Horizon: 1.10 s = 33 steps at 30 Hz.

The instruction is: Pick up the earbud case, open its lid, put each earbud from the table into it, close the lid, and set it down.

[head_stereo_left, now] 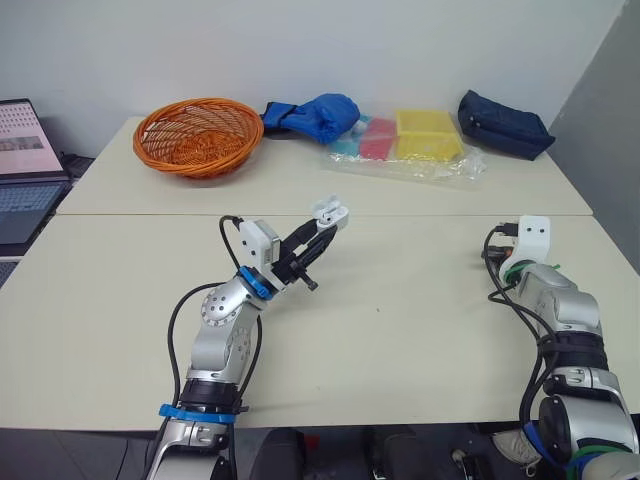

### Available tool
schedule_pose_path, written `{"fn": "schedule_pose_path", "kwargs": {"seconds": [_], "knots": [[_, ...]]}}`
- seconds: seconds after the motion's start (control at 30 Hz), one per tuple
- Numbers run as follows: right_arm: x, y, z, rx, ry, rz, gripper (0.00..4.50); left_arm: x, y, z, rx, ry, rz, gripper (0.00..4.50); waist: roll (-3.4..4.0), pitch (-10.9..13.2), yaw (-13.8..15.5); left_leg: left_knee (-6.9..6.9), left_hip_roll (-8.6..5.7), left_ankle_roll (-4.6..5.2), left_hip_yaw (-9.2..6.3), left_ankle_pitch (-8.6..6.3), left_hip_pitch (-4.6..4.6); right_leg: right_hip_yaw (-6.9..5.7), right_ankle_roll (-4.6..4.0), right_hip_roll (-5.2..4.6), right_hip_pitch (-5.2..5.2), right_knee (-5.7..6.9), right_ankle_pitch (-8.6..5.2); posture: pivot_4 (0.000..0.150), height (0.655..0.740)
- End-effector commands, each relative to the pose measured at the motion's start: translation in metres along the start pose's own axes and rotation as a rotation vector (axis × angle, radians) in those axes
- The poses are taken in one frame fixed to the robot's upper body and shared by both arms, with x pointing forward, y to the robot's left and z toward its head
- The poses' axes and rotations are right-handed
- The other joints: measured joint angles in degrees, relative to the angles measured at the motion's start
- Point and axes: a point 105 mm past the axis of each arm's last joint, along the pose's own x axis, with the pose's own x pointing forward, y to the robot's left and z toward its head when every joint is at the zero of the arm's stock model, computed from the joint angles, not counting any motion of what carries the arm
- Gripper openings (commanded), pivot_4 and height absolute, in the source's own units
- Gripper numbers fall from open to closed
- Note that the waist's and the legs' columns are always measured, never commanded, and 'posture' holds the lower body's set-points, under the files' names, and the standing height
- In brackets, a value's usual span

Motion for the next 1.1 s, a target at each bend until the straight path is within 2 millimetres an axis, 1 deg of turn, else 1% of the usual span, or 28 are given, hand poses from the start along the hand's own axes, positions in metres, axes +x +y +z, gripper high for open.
{"fn": "schedule_pose_path", "kwargs": {"seconds": [0.03, 0.17, 0.23, 0.27, 0.3, 0.33, 0.37, 0.4, 0.43, 0.5, 0.53, 0.6, 0.67, 0.7, 0.8, 0.83, 0.87, 0.93, 1.03, 1.1], "knots": [[-0.002, -0.001, -0.012, -0.009, 0.043, 0.000, 0.42, 0.001, 0.000, 0.011, 0.036, -0.041, -0.006, 0.77, 0.00, 0.00, 0.01, 0.00, 0.00, 0.00, 0.00, 0.00, 0.00, 0.00, 0.00, 0.00, 0.00, -0.01, 0.00, 0.150, 0.7400], [-0.006, -0.005, -0.010, 0.013, 0.042, 0.003, 0.42, 0.003, 0.000, 0.012, 0.037, -0.045, -0.004, 0.77, 0.00, 0.00, 0.02, -0.04, 0.01, 0.00, -0.01, 0.00, -0.01, -0.02, -0.01, 0.01, -0.01, -0.01, -0.01, 0.150, 0.7400], [-0.015, 0.012, -0.003, -0.033, 0.040, 0.132, 0.42, 0.003, -0.001, 0.012, 0.034, -0.044, -0.011, 0.77, 0.00, 0.00, 0.10, -0.05, 0.02, 0.00, -0.02, 0.00, -0.01, -0.03, -0.01, 0.01, -0.02, -0.02, -0.01, 0.150, 0.7400], [-0.028, 0.032, 0.011, -0.080, 0.013, 0.285, 0.42, 0.004, -0.002, 0.011, 0.031, -0.045, -0.016, 0.77, 0.01, 0.01, 0.15, -0.09, 0.01, 0.00, -0.03, 0.00, -0.02, -0.04, -0.02, 0.01, -0.02, -0.03, -0.02, 0.150, 0.7400], [-0.053, 0.057, 0.026, -0.206, -0.023, 0.515, 0.42, 0.004, -0.004, 0.011, 0.028, -0.044, -0.021, 0.77, 0.05, 0.03, 0.12, -0.09, 0.01, 0.00, -0.05, 0.00, -0.06, -0.05, -0.02, 0.01, -0.05, -0.05, -0.02, 0.150, 0.7400], [-0.073, 0.074, 0.030, -0.298, -0.025, 0.675, 0.42, 0.004, -0.004, 0.010, 0.026, -0.044, -0.024, 0.77, 0.19, 0.12, 0.12, -0.11, 0.01, 0.00, -0.03, 0.00, -0.07, -0.03, -0.02, 0.01, -0.07, -0.09, -0.02, 0.150, 0.7400], [-0.098, 0.084, 0.027, -0.405, 0.006, 0.836, 0.42, 0.004, -0.005, 0.009, 0.023, -0.044, -0.026, 0.77, 0.29, 0.18, 0.07, -0.12, -0.02, 0.00, -0.03, 0.00, -0.13, -0.03, 0.01, -0.02, -0.10, -0.12, -0.03, 0.150, 0.7400], [-0.120, 0.085, 0.020, -0.505, 0.051, 0.958, 0.42, 0.003, -0.006, 0.008, 0.019, -0.044, -0.028, 0.77, 0.40, 0.23, 0.06, -0.13, -0.01, 0.01, -0.02, -0.01, -0.13, -0.02, 0.01, -0.02, -0.10, -0.15, -0.03, 0.150, 0.7400], [-0.136, 0.079, 0.012, -0.606, 0.098, 1.036, 0.42, 0.003, -0.007, 0.007, 0.016, -0.045, -0.029, 0.77, 0.47, 0.25, 0.11, -0.11, -0.02, 0.01, -0.05, -0.02, -0.18, -0.04, 0.02, -0.02, -0.12, -0.17, -0.04, 0.150, 0.7400], [-0.156, 0.068, 0.002, -0.751, 0.171, 1.139, 0.42, 0.003, -0.009, 0.007, 0.011, -0.047, -0.031, 0.77, 0.35, 0.21, 0.20, -0.15, -0.01, 0.02, -0.18, -0.03, -0.16, -0.22, 0.07, -0.02, -0.01, -0.33, -0.07, 0.150, 0.7400], [-0.160, 0.061, -0.003, -0.777, 0.205, 1.160, 0.42, 0.003, -0.010, 0.007, 0.009, -0.050, -0.031, 0.77, 0.32, 0.20, 0.22, -0.19, 0.03, 0.02, -0.22, -0.04, -0.13, -0.28, 0.06, 0.02, 0.03, -0.45, -0.06, 0.150, 0.7400], [-0.162, 0.046, -0.012, -0.812, 0.258, 1.177, 0.42, 0.003, -0.012, 0.006, 0.006, -0.052, -0.032, 0.77, 0.31, 0.21, 0.17, -0.17, 0.03, 0.02, -0.24, -0.03, -0.08, -0.30, 0.05, 0.02, 0.19, -0.64, 0.00, 0.150, 0.7400], [-0.161, 0.038, -0.018, -0.849, 0.274, 1.186, 0.42, 0.003, -0.012, 0.006, 0.004, -0.053, -0.033, 0.77, 0.29, 0.22, 0.04, -0.15, -0.02, 0.02, -0.14, -0.04, -0.04, -0.20, 0.07, -0.03, 0.23, -0.66, 0.02, 0.150, 0.7400], [-0.158, 0.032, -0.021, -0.896, 0.275, 1.179, 0.42, 0.003, -0.013, 0.006, 0.003, -0.053, -0.034, 0.77, 0.29, 0.23, -0.02, -0.12, -0.03, 0.02, -0.09, -0.03, -0.03, -0.16, 0.07, -0.05, 0.25, -0.68, 0.03, 0.150, 0.7400], [-0.136, 0.001, -0.026, -1.009, 0.313, 1.061, 0.42, 0.003, -0.014, 0.007, 0.003, -0.055, -0.034, 0.77, 0.29, 0.23, 0.07, -0.03, -0.05, 0.02, -0.04, -0.03, -0.02, -0.09, 0.18, -0.06, 0.27, -0.70, 0.11, 0.150, 0.7400], [-0.129, -0.010, -0.027, -1.018, 0.332, 1.005, 0.42, 0.003, -0.014, 0.006, 0.002, -0.054, -0.033, 0.77, 0.29, 0.23, 0.09, 0.00, -0.07, 0.02, -0.03, -0.03, -0.01, -0.08, 0.17, -0.07, 0.29, -0.70, 0.11, 0.150, 0.7400], [-0.125, -0.016, -0.028, -1.022, 0.343, 0.974, 0.42, 0.002, -0.014, 0.006, 0.002, -0.054, -0.032, 0.77, 0.29, 0.23, 0.10, 0.02, -0.06, 0.02, -0.02, -0.03, -0.01, -0.07, 0.11, -0.07, 0.29, -0.71, 0.08, 0.150, 0.7400], [-0.121, -0.022, -0.029, -0.958, 0.374, 0.945, 0.42, 0.001, -0.015, 0.006, 0.002, -0.053, -0.032, 0.77, 0.29, 0.23, 0.17, 0.02, -0.09, 0.02, -0.01, -0.03, -0.02, -0.06, -0.03, -0.09, 0.29, -0.71, 0.02, 0.150, 0.7400], [-0.115, -0.027, -0.030, -0.979, 0.374, 0.902, 0.42, 0.001, -0.015, 0.007, 0.004, -0.051, -0.030, 0.77, 0.30, 0.22, 0.11, -0.03, -0.05, 0.02, -0.03, -0.03, -0.01, -0.07, 0.22, -0.06, 0.28, -0.70, 0.16, 0.150, 0.7400], [-0.111, -0.036, -0.033, -0.982, 0.404, 0.856, 0.42, 0.001, -0.014, 0.007, 0.006, -0.049, -0.029, 0.77, 0.31, 0.22, 0.12, -0.08, -0.05, 0.02, -0.07, -0.03, 0.00, -0.09, 0.21, -0.05, 0.28, -0.69, 0.16, 0.150, 0.7400]]}}
